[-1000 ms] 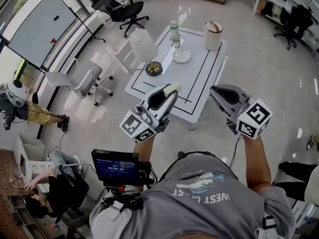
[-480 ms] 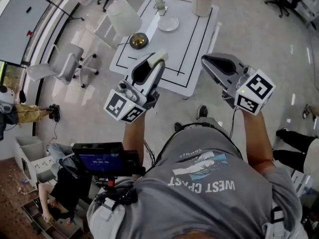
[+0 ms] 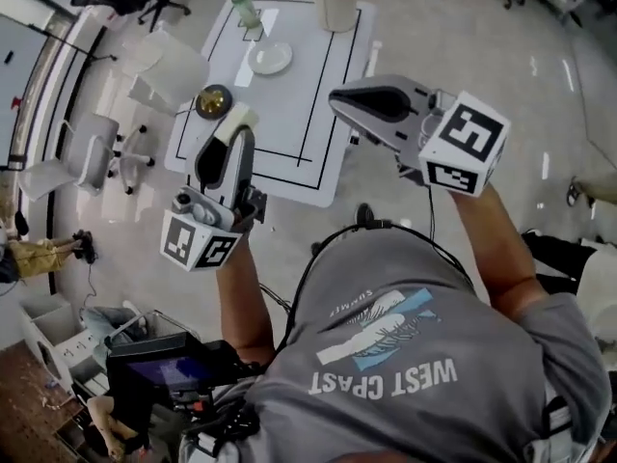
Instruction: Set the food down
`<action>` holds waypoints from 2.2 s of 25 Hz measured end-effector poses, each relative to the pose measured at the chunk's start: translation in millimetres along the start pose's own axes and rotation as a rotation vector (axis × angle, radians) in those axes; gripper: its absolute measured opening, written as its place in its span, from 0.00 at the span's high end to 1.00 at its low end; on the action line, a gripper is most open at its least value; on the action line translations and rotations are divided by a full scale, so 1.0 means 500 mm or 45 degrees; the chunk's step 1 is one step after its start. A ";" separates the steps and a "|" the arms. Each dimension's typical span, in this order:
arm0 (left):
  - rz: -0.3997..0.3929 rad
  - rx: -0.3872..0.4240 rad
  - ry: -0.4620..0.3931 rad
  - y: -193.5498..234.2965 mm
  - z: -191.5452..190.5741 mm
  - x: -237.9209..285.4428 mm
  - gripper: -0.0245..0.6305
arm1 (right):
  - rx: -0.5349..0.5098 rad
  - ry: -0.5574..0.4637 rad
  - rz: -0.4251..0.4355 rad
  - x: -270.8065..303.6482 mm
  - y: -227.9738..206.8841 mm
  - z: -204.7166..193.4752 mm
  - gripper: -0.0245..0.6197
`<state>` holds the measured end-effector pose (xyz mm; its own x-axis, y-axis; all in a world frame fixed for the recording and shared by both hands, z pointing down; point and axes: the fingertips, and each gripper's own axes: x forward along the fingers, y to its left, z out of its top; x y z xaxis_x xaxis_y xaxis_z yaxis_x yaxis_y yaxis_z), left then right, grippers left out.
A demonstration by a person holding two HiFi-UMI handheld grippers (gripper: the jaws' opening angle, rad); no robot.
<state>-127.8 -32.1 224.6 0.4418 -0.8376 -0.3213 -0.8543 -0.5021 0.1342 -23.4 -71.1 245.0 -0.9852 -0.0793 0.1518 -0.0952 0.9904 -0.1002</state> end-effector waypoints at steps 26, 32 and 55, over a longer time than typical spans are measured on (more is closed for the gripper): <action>0.091 0.026 0.095 0.175 -0.060 0.149 0.80 | 0.041 -0.005 0.047 0.066 -0.210 0.024 0.95; -0.015 0.005 0.110 0.241 -0.061 0.156 0.80 | 0.040 -0.026 -0.066 0.128 -0.220 0.033 0.95; -0.066 -0.059 0.180 0.362 -0.121 0.218 0.80 | 0.074 -0.014 -0.156 0.182 -0.277 0.027 0.95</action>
<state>-217.8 -227.5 270.6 0.5218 -0.8307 -0.1943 -0.8173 -0.5520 0.1654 -102.0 -217.1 259.2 -0.9671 -0.2009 0.1557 -0.2227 0.9650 -0.1382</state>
